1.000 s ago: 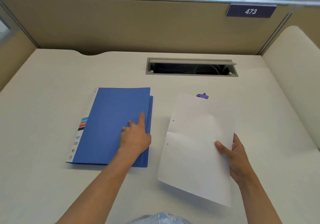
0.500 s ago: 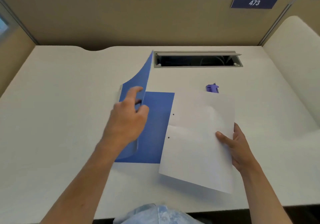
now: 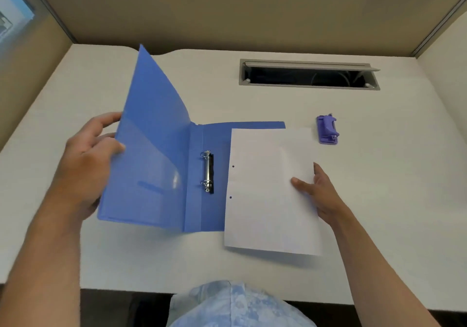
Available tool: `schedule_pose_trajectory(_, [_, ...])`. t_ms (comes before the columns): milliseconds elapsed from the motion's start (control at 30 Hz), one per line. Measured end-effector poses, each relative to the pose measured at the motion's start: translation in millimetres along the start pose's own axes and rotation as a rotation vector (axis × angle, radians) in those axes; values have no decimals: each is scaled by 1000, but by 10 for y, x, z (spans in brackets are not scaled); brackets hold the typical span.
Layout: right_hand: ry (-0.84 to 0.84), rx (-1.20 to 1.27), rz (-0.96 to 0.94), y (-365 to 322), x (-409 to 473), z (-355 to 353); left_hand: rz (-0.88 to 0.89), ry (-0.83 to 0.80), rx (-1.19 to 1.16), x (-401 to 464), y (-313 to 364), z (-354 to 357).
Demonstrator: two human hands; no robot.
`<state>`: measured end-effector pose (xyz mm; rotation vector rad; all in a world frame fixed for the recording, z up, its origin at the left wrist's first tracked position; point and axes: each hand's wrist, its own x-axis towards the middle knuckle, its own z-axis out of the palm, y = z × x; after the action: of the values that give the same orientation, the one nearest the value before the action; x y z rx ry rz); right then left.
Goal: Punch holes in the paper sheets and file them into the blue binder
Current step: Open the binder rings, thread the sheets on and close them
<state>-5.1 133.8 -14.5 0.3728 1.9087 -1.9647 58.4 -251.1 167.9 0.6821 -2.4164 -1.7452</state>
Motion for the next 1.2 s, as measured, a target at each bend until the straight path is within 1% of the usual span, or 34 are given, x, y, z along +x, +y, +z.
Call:
schedule_pose_trajectory(100, [-29, -51, 5, 10, 201, -8, -58, 89, 86, 55, -170, -249])
schedule_pose_trajectory(167, [-4, -66, -2, -30, 303, -12, -87, 132, 161, 73, -273, -373])
schedule_pose_trajectory(200, [3, -82, -17, -98, 351, -23, -91, 150, 220, 130, -336, -429])
schedule_pose_trajectory(233, [-28, -109, -1, -83, 446, 51, -117, 198, 292, 141, -501, -556])
schedule_pose_trajectory(333, [-2, -146, -2, -108, 541, 95, -87, 147, 544, 225, -825, -721])
schedule_pose_trajectory(400, [21, -184, 1, -149, 603, 137, -66, 145, 681, 246, -894, -703])
schedule_pose_trajectory(467, [19, -216, -7, -201, 656, 171, -101, 193, 872, 325, -1005, -653])
schedule_pose_trajectory(533, [27, -233, -3, -228, 692, 231, -88, 236, 1101, 382, -1092, -605])
schedule_pose_trajectory(600, [36, -263, -6, -254, 704, 287, -92, 185, 1183, 405, -1119, -524])
schedule_pose_trajectory(633, [38, -284, -9, -260, 722, 341, -60, 144, 1201, 439, -1147, -473])
schedule_pose_trajectory(667, [38, -301, -9, -273, 727, 352, 14, 93, 1201, 440, -1145, -341])
schedule_pose_trajectory(733, [30, -330, 0, -264, 736, 370, 227, -65, 1100, 465, -1180, -24])
schedule_pose_trajectory(767, [33, -349, 7, -254, 740, 383, 302, -154, 1037, 487, -1234, 128])
schedule_pose_trajectory(833, [39, -378, 24, -246, 725, 406, 378, -315, 960, 496, -1375, 433])
schedule_pose_trajectory(900, [56, -390, 29, -250, 712, 421, 426, -414, 908, 488, -1516, 721])
schedule_pose_trajectory(1000, [81, -406, 31, -242, 712, 425, 494, -447, 859, 506, -1647, 1033])
schedule_pose_trajectory(1067, [99, -451, 34, -230, 718, 439, 512, -415, 836, 560, -1722, 1122])
schedule_pose_trajectory(1167, [175, -655, 43, -219, 740, 447, 561, -354, 816, 654, -1824, 1138])
schedule_pose_trajectory(1200, [221, -734, 39, -217, 751, 443, 551, -353, 807, 671, -1837, 1134])
